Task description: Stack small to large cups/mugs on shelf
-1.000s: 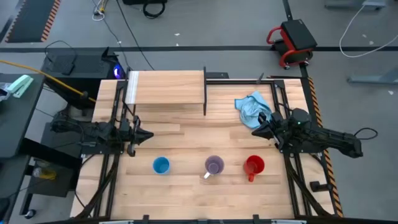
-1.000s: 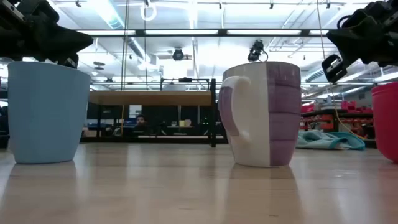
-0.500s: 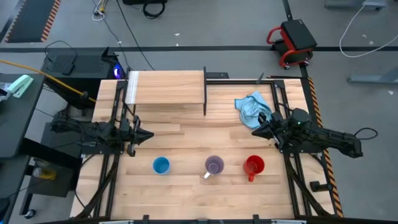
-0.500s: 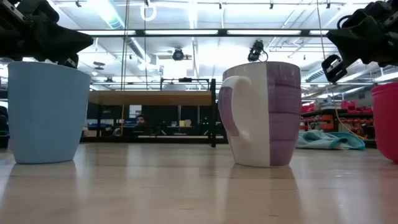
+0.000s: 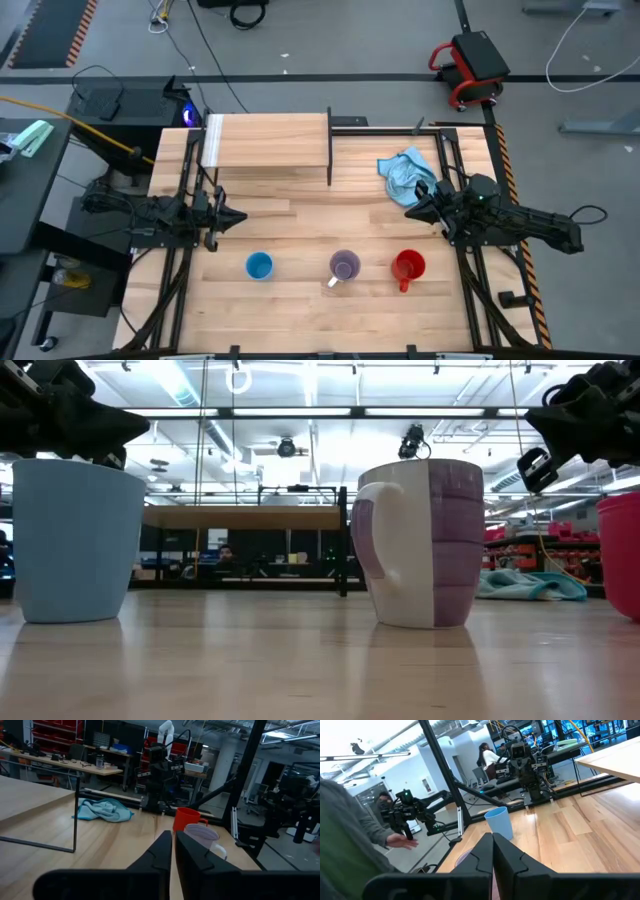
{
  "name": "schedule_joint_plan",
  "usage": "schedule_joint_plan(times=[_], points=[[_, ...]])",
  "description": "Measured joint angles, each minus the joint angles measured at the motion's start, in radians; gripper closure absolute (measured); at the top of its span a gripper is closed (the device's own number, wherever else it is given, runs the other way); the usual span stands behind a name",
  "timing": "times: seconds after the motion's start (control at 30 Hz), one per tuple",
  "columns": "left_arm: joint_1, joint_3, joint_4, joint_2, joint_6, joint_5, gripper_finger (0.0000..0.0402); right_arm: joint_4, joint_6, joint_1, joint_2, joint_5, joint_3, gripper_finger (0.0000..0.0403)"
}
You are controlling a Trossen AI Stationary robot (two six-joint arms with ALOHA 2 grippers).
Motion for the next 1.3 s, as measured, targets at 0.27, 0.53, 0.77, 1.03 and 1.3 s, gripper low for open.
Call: schedule_joint_plan(times=[0.27, 0.53, 0.77, 1.03, 1.3], points=[[0.000, 0.000, 0.000, 0.000, -0.001, 0.000, 0.0369, 0.000, -0.022, 0.000, 0.000, 0.000, 0.000, 0.0393], [0.000, 0.000, 0.025, 0.000, -0.001, -0.006, 0.0378, 0.004, -0.029, 0.000, 0.000, 0.000, 0.000, 0.0393], [0.000, 0.000, 0.198, 0.000, -0.060, -0.009, 0.0370, 0.137, 0.255, 0.000, 0.000, 0.076, 0.000, 0.0393], [0.000, 0.000, 0.592, 0.000, -0.138, -0.011, 0.0368, 0.460, 0.643, 0.000, 0.000, 0.481, -0.001, 0.0393], [0.000, 0.000, 0.777, 0.000, -0.062, -0.037, 0.0376, 0.640, 0.696, 0.000, 0.000, 0.668, 0.000, 0.0393]])
